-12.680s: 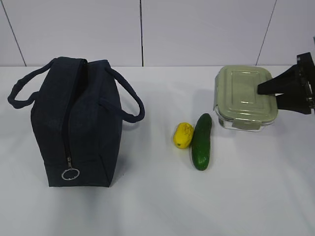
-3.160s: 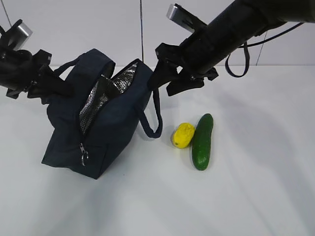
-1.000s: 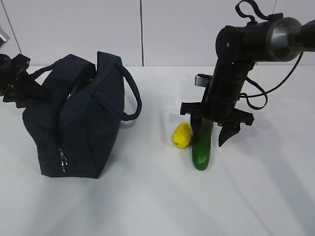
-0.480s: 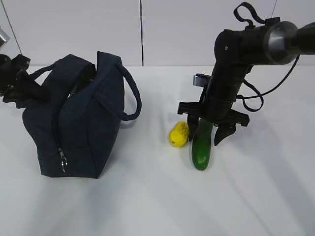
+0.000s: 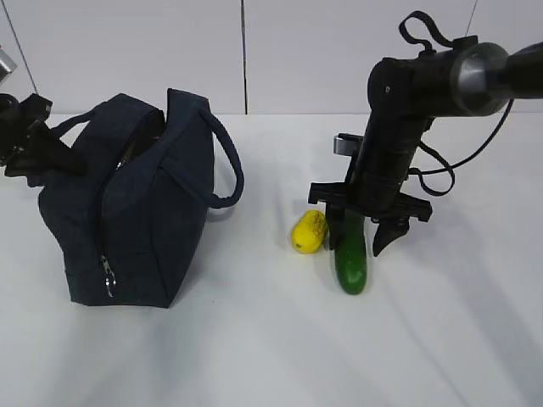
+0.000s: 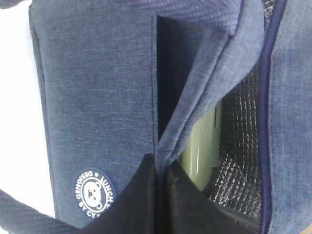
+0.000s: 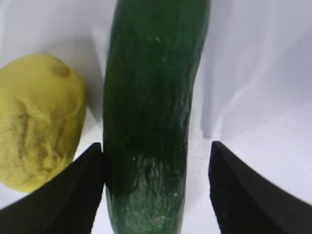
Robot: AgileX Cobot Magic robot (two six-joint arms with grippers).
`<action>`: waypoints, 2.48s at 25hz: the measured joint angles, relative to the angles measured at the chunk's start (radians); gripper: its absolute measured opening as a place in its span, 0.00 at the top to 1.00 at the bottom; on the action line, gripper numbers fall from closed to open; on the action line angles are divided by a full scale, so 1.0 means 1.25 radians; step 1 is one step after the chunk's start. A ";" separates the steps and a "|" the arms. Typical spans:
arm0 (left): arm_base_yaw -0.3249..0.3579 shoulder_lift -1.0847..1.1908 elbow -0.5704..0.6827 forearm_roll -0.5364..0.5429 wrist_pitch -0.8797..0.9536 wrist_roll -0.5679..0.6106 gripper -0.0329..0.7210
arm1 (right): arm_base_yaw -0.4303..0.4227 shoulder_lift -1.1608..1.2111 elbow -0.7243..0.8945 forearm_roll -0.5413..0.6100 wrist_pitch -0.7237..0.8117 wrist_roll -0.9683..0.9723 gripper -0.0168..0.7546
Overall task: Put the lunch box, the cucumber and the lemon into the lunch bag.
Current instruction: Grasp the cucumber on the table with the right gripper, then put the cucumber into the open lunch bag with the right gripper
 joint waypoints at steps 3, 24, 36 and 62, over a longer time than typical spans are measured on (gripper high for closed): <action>0.000 0.000 0.000 0.001 0.000 0.000 0.97 | 0.000 0.006 0.000 -0.004 0.003 0.000 0.33; 0.000 0.000 0.000 -0.010 0.000 0.000 0.97 | 0.000 -0.001 0.000 -0.016 0.055 0.000 0.50; 0.000 0.000 0.000 -0.145 0.083 0.053 0.97 | 0.000 -0.193 0.000 0.070 0.053 -0.047 0.51; 0.000 0.000 0.000 -0.300 0.147 0.075 0.97 | 0.046 -0.097 0.000 1.061 -0.092 -0.715 0.51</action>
